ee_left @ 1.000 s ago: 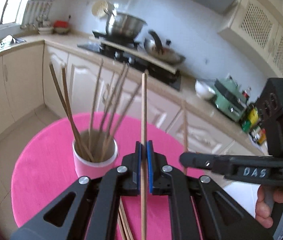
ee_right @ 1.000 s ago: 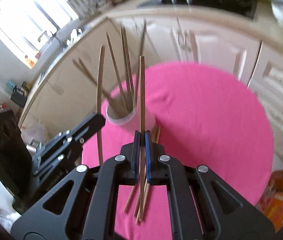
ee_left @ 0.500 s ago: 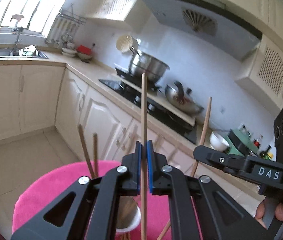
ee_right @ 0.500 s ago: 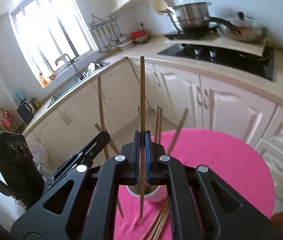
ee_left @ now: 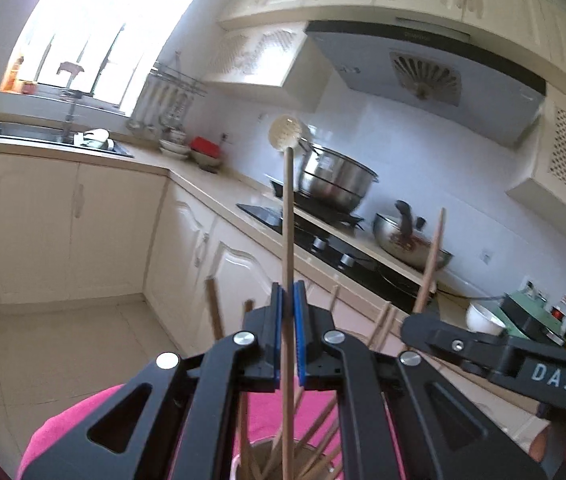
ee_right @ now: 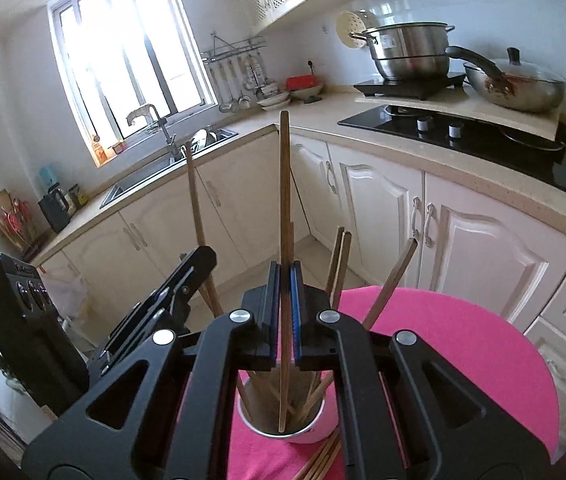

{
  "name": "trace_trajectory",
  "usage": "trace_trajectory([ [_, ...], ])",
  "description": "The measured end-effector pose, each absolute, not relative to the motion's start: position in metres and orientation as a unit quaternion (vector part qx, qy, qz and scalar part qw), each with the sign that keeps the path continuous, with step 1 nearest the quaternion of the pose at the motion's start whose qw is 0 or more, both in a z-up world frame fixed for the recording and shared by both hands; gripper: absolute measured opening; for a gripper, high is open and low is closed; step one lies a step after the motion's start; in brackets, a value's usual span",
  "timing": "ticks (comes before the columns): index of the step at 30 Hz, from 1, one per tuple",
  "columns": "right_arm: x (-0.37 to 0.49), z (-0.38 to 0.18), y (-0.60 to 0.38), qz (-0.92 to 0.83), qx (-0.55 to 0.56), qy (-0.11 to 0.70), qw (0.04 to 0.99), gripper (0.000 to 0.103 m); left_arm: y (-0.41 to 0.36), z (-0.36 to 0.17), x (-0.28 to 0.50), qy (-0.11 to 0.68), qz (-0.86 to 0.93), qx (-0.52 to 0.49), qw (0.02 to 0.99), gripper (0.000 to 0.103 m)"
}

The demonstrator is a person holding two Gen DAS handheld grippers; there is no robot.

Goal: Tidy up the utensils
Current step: 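Lift the chopsticks upright with both tools and lower them into the cup, then open the left tool over the cup while the right tool opens too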

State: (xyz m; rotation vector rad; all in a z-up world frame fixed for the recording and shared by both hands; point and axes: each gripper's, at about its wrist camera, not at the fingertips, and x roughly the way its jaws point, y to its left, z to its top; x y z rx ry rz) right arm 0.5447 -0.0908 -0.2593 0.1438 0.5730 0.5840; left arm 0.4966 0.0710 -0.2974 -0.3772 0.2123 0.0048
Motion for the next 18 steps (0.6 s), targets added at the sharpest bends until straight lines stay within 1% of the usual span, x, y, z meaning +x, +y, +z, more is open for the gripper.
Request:
trace_trajectory([
  [5,0.542,-0.275,-0.094,0.287,0.060,0.289,0.911,0.005,0.065,-0.316,0.495,0.100,0.025,-0.190,0.976,0.006],
  [9,0.537,-0.282,-0.094,0.290,0.052,0.294,0.909,0.005,0.063,-0.328,0.493,0.117,0.027,-0.196,0.973,0.006],
  [18,0.531,-0.292,-0.099,0.281,0.053,0.313,0.905,0.005,0.070,-0.334,0.473,0.155,0.033,-0.191,0.969,0.006],
])
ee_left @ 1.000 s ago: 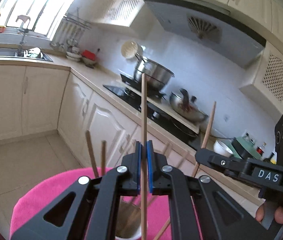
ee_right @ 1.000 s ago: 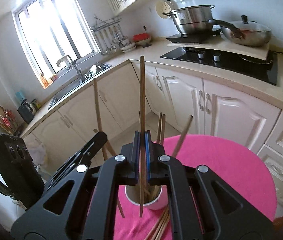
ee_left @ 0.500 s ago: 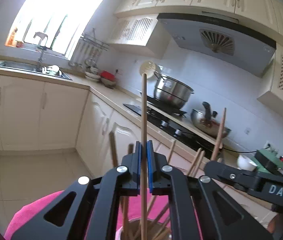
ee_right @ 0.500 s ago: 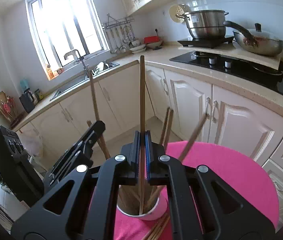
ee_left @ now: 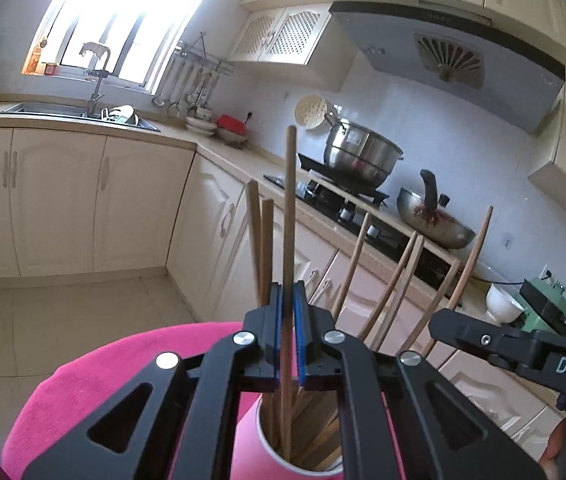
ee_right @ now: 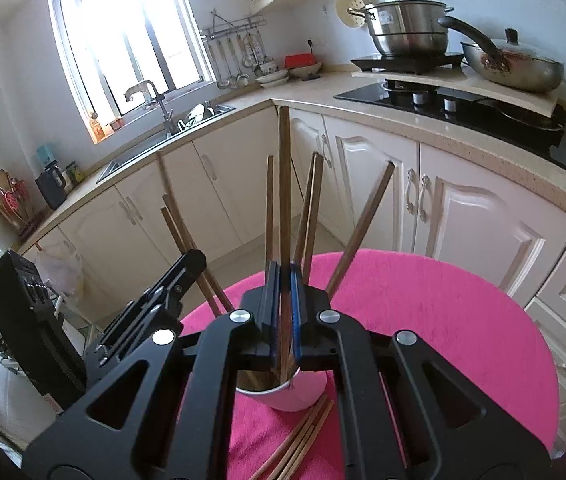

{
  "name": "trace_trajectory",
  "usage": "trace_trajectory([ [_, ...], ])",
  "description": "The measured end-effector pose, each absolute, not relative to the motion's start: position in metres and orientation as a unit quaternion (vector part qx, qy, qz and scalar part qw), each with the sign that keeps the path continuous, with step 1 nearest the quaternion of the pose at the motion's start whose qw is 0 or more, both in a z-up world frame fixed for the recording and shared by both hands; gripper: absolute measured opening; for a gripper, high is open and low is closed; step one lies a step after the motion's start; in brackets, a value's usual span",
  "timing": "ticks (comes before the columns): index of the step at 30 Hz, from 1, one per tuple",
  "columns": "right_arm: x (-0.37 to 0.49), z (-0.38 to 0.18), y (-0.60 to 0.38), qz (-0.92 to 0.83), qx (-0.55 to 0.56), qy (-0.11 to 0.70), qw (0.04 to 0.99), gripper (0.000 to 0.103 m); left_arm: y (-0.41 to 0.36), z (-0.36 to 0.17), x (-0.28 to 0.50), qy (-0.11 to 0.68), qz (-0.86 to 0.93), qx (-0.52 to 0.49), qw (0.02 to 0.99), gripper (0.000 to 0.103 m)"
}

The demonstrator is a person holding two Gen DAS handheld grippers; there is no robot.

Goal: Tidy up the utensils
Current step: 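Open the left tool over the cup while the right tool opens too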

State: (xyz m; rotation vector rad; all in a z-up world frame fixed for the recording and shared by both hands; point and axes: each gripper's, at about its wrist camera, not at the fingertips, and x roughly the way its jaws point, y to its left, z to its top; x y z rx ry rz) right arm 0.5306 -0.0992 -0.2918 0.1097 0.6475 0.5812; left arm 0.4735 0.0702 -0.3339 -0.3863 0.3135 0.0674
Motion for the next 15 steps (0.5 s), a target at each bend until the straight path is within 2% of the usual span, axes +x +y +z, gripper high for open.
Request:
trace_trajectory([
  [5,0.528,-0.299,-0.101,0.272,0.052,0.329,0.903,0.005,0.068,-0.333,0.470,0.178,0.029,-0.181,0.967,0.007],
  [6,0.526,-0.301,-0.100,0.270,0.051,0.332,0.902,0.005,0.067,-0.332,0.468,0.183,0.025,-0.179,0.966,0.010],
  [7,0.525,-0.302,-0.101,0.268,0.051,0.335,0.902,0.005,0.066,-0.331,0.468,0.186,0.024,-0.177,0.966,0.019],
  [8,0.524,-0.303,-0.102,0.266,0.052,0.336,0.902,0.005,0.066,-0.330,0.465,0.188,0.025,-0.171,0.967,0.022],
  [12,0.520,-0.307,-0.102,0.256,0.058,0.346,0.901,0.006,0.064,-0.326,0.457,0.203,0.020,-0.162,0.965,0.022],
  [15,0.518,-0.307,-0.101,0.251,0.061,0.351,0.900,0.006,0.064,-0.322,0.454,0.217,0.021,-0.152,0.964,0.030],
])
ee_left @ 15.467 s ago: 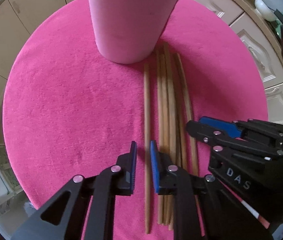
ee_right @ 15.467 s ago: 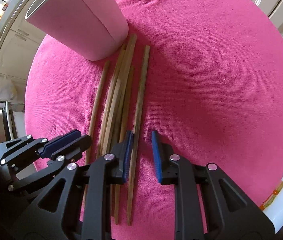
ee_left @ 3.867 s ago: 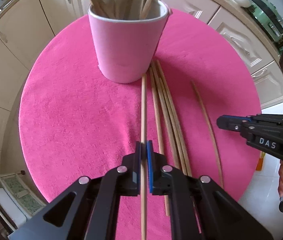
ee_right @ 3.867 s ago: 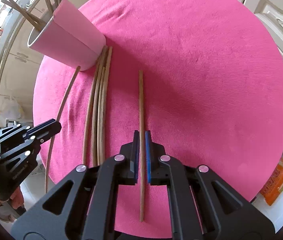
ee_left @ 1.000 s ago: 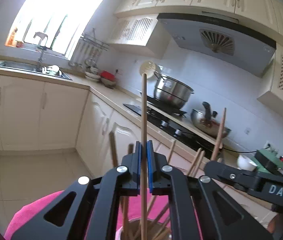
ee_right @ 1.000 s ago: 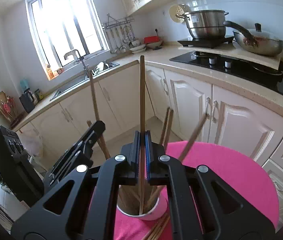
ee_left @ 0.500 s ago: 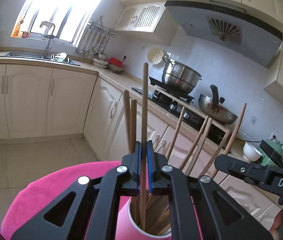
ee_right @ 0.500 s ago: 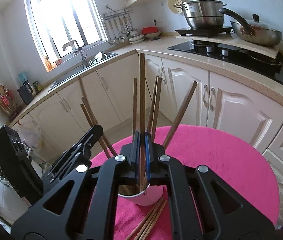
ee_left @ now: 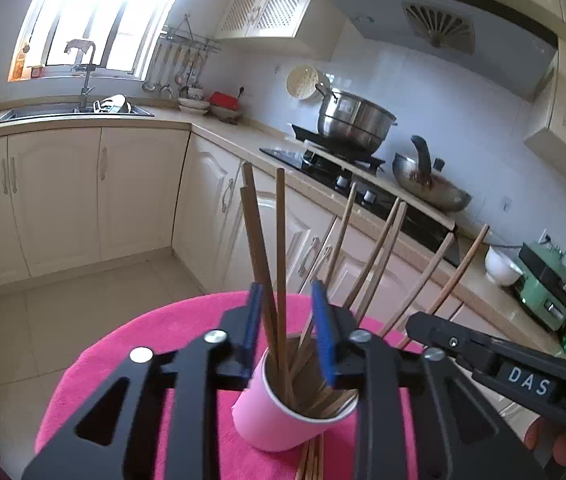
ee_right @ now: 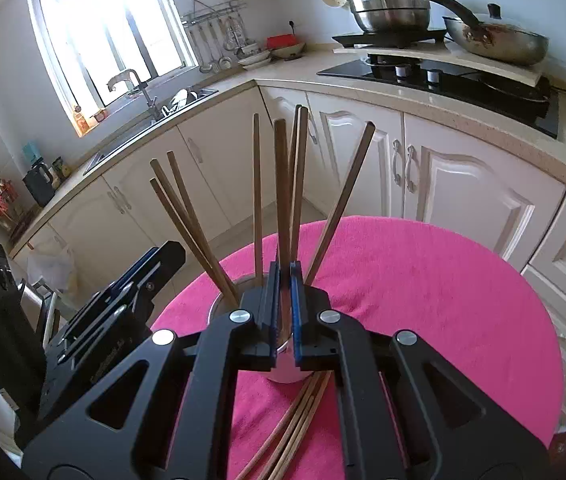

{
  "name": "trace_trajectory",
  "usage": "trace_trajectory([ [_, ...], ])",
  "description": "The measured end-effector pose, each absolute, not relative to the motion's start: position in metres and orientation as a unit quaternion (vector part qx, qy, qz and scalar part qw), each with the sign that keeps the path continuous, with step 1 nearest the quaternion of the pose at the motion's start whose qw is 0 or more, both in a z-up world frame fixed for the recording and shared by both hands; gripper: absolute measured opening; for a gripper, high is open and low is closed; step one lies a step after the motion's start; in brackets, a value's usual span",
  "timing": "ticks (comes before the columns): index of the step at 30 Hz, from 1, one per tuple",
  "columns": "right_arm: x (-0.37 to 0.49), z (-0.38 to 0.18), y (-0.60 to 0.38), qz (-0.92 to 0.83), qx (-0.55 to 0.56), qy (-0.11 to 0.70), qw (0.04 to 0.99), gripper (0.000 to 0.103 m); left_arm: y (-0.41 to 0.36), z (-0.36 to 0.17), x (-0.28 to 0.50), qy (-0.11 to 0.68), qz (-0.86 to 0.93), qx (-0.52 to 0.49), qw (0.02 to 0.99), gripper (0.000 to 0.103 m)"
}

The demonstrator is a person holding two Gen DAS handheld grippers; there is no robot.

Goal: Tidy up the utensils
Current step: 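Open the left tool over the cup while the right tool opens too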

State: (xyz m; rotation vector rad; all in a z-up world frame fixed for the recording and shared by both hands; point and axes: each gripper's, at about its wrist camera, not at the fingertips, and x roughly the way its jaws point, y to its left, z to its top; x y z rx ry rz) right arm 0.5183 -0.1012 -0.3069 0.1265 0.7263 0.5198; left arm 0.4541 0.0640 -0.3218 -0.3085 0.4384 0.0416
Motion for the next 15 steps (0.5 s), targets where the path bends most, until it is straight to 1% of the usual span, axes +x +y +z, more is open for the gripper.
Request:
trace_trajectory([
  [4,0.515,-0.305,-0.097,0.235,0.055,0.357,0.902,0.006,0.065,-0.320,0.451,0.244,0.019,-0.145,0.959,0.040],
  [7,0.512,-0.302,-0.094,0.227,0.052,0.359,0.904,0.006,0.065,-0.318,0.449,0.260,0.016,-0.137,0.956,0.042],
  [8,0.511,-0.301,-0.093,0.225,0.051,0.360,0.904,0.007,0.066,-0.317,0.448,0.263,0.016,-0.134,0.955,0.045],
  [15,0.494,-0.292,-0.095,0.200,0.044,0.361,0.910,0.008,0.072,-0.308,0.439,0.290,0.012,-0.115,0.950,0.047],
])
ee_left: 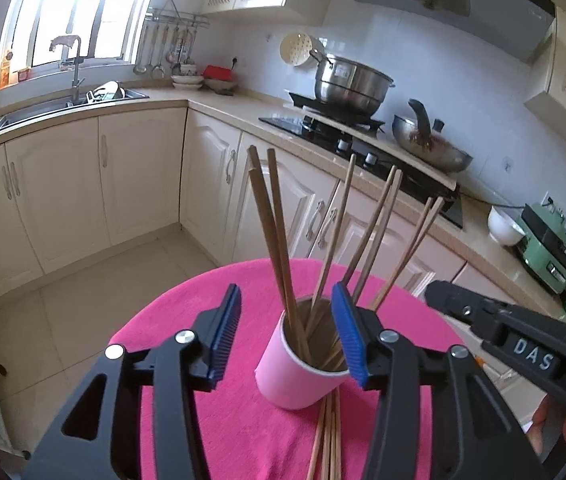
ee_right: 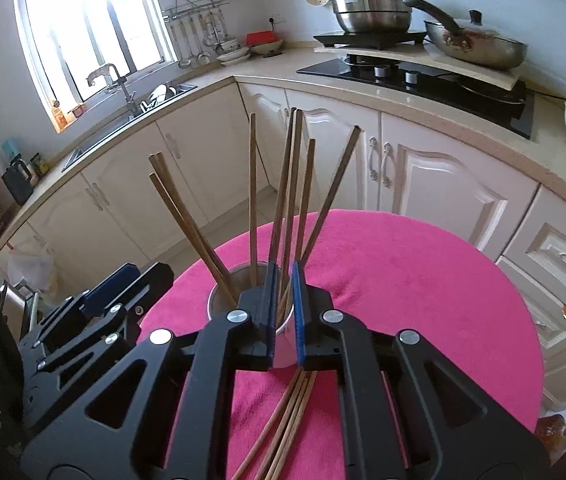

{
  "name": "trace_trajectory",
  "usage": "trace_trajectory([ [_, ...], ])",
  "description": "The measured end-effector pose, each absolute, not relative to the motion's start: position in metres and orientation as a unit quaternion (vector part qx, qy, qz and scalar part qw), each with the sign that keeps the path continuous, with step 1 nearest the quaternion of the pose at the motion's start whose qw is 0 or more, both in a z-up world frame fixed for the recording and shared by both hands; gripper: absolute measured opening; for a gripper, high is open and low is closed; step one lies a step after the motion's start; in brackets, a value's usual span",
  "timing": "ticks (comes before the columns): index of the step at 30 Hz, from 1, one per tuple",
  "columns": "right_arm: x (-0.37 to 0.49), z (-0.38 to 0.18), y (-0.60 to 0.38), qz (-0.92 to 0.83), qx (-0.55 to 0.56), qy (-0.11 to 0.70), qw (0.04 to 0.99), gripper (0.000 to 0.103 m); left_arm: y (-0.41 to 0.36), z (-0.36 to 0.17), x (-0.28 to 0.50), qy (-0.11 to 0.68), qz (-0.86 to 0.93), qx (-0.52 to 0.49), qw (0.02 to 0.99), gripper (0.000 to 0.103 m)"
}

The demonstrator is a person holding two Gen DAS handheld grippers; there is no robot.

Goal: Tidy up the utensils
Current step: 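Open the left tool over the cup while the right tool opens too, then pull both open tools back and lower them toward the chopstick pile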

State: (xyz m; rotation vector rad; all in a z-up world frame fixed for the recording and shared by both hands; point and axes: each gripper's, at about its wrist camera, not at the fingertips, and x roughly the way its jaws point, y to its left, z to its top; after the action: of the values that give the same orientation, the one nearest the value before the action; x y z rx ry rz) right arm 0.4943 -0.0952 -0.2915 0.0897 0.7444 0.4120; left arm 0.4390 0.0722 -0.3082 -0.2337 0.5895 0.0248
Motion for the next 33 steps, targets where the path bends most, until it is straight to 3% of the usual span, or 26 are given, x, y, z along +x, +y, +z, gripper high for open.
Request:
trace_trajectory([
  [9,0.468,-0.312,-0.114,0.168,0.059,0.409,0.895,0.008,0.067,-0.321,0.422,0.353,-0.020,-0.091,0.931,0.047],
  [22,0.435,-0.382,-0.135,0.121,0.098,0.508,0.847,0.008,0.024,-0.411,0.424,0.522,-0.104,-0.025,0.846,0.047],
  [33,0.428,-0.406,-0.155,0.094,0.116,0.541,0.828,0.008,0.010,-0.445,0.429,0.571,-0.113,-0.003,0.813,0.046],
])
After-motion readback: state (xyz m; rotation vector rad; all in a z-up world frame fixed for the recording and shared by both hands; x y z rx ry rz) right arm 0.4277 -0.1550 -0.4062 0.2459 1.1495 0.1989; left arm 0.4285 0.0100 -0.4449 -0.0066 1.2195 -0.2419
